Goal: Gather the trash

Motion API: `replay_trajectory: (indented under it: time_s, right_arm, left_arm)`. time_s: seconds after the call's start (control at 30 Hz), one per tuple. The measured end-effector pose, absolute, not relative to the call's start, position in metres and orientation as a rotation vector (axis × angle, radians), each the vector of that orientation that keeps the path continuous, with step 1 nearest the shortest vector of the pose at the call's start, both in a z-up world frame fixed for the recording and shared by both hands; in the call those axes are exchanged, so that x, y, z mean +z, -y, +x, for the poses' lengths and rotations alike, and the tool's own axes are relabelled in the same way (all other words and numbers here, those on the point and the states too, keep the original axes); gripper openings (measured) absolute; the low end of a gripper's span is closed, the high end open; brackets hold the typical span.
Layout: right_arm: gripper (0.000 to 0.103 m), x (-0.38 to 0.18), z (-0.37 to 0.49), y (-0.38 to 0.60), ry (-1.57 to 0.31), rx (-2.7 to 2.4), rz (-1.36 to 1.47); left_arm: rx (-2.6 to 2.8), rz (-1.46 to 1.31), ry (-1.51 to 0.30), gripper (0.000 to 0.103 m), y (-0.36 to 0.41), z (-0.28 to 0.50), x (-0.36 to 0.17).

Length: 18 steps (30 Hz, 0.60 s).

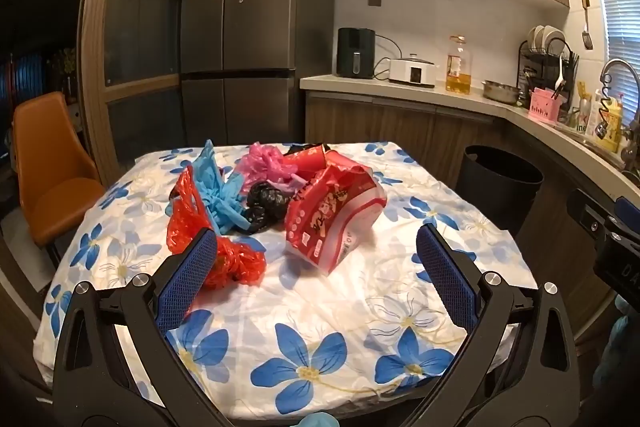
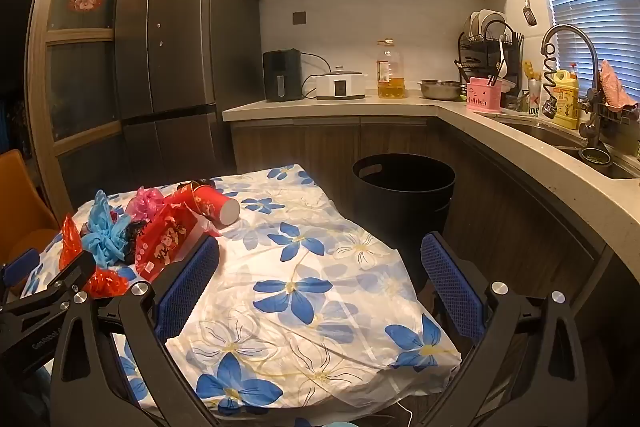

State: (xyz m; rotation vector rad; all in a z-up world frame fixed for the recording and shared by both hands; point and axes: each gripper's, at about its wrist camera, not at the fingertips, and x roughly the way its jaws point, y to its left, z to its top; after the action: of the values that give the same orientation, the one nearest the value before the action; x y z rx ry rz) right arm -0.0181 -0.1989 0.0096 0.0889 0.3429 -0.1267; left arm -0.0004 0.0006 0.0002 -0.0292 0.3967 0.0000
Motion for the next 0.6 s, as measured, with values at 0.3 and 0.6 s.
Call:
replay_trajectory:
  time_s: [0.3,0.6]
  right_arm:
    - [0.098,0.0103,-0.019,0.1998,-0.339,-0.128,0.088]
    - [0.098,0.0109,-0.0194,0.2003,-0.337,-0.128,0.089]
  left_arm:
    - [-0.002,-0.029,-0.396,0.098,-0.0009,-0.0015,0.0001]
    - [-0.003,-0.031,-0.397,0.098,-0.0003,-0.0021,0.002]
